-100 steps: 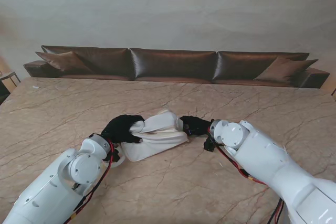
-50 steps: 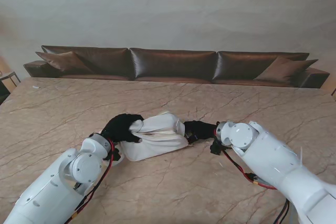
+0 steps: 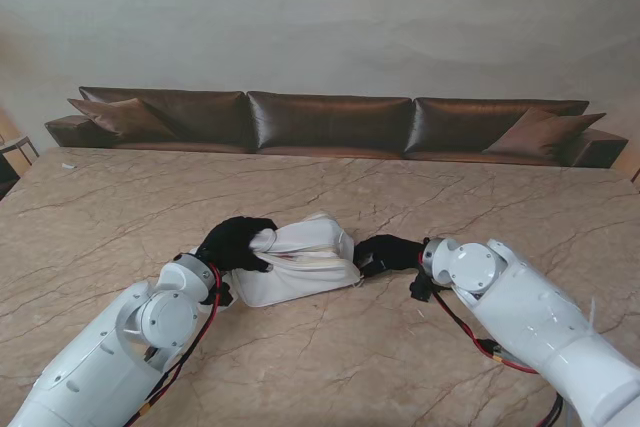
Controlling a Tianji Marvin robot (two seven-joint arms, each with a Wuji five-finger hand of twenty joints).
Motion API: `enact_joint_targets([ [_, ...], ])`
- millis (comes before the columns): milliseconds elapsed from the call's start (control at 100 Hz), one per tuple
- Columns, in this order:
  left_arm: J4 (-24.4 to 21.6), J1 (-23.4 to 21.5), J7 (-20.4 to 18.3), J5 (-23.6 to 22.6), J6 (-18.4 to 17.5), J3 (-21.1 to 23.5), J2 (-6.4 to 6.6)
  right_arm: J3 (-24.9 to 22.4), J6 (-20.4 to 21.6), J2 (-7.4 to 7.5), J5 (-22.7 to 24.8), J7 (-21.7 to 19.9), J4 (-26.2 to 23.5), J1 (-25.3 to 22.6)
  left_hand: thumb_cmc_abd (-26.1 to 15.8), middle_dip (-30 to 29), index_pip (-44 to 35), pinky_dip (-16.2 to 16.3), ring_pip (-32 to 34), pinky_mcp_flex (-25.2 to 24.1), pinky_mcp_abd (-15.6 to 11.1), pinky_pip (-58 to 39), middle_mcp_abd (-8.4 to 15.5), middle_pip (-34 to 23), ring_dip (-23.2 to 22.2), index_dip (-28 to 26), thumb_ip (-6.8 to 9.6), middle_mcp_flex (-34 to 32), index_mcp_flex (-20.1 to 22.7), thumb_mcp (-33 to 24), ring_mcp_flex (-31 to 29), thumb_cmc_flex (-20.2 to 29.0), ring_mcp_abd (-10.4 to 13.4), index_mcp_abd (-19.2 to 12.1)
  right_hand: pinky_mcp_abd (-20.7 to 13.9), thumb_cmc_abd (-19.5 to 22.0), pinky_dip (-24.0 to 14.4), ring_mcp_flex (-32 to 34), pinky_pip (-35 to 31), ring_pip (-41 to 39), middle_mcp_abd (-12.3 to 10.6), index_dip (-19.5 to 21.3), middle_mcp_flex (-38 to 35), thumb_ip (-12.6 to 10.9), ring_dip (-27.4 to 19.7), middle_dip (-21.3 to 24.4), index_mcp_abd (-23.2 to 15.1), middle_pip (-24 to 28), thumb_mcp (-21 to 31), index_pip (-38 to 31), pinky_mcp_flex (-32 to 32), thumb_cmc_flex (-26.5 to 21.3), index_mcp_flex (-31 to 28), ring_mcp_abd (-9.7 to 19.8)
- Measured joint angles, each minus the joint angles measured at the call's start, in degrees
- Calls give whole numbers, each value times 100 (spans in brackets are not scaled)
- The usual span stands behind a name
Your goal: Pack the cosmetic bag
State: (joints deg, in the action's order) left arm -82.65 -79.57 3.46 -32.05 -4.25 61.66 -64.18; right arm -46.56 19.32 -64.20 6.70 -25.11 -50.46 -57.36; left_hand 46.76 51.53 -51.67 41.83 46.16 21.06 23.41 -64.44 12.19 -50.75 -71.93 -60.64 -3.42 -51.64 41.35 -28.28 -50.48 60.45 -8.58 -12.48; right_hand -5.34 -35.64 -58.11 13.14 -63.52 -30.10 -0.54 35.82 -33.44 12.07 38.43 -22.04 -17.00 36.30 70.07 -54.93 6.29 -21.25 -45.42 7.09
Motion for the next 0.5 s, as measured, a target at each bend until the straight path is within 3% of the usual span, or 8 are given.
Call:
enact_joint_targets([
  [120,-7,2,-5,15,47,-5,-8,-61,-60,85,28,-120,-163,-66,0,0,0,1,0,0,0,0,0,0,0,0,0,0,0,0,0,1,0,0,171,-206,-46,374,-294,-140,-90,-157,-548,1,102,-414,52,267,154,-1,459,0,-64,39],
  [170,-10,3,-12,44,71,-6,-12,-88,-62,106,114,-115,-209,-92,0,0,0,2,1,0,0,0,0,0,-6,0,0,0,0,0,0,5,0,0,249,-207,-73,655,-476,-422,-163,-158,-731,1,377,-540,52,345,155,-1,626,0,-66,69],
  [360,-1,8,-4,92,85,-19,-20,-90,53,155,414,137,-309,-178,0,4,0,4,23,0,0,0,0,0,-10,0,0,0,2,0,0,28,0,0,317,-695,-108,880,-601,-570,-295,-320,-965,16,567,-937,52,495,410,-1,777,-6,-67,179],
  [410,1,10,-4,95,85,-21,-21,-89,82,171,469,159,-339,-193,0,4,0,4,28,0,0,0,0,0,-10,0,0,0,2,0,0,29,0,0,382,-695,-103,880,-601,-568,-292,-406,-1121,57,589,-1256,51,536,579,-1,849,-307,-125,179],
  [480,2,12,-8,102,85,-21,-21,-131,75,187,475,133,-385,-229,0,4,0,4,31,0,0,0,0,-1,-10,0,0,0,2,0,0,30,0,0,433,-697,-102,889,-603,-555,-276,-418,-1320,75,617,-1567,51,632,783,-7,923,-365,-284,179],
  [500,2,12,-11,103,85,-21,-21,-167,59,186,448,95,-397,-249,0,4,0,4,33,0,0,0,0,-1,-10,0,0,0,2,0,0,30,0,0,433,-697,-99,1107,-643,-791,-277,-418,-1407,115,865,-1641,51,636,823,-8,930,-418,-292,71],
])
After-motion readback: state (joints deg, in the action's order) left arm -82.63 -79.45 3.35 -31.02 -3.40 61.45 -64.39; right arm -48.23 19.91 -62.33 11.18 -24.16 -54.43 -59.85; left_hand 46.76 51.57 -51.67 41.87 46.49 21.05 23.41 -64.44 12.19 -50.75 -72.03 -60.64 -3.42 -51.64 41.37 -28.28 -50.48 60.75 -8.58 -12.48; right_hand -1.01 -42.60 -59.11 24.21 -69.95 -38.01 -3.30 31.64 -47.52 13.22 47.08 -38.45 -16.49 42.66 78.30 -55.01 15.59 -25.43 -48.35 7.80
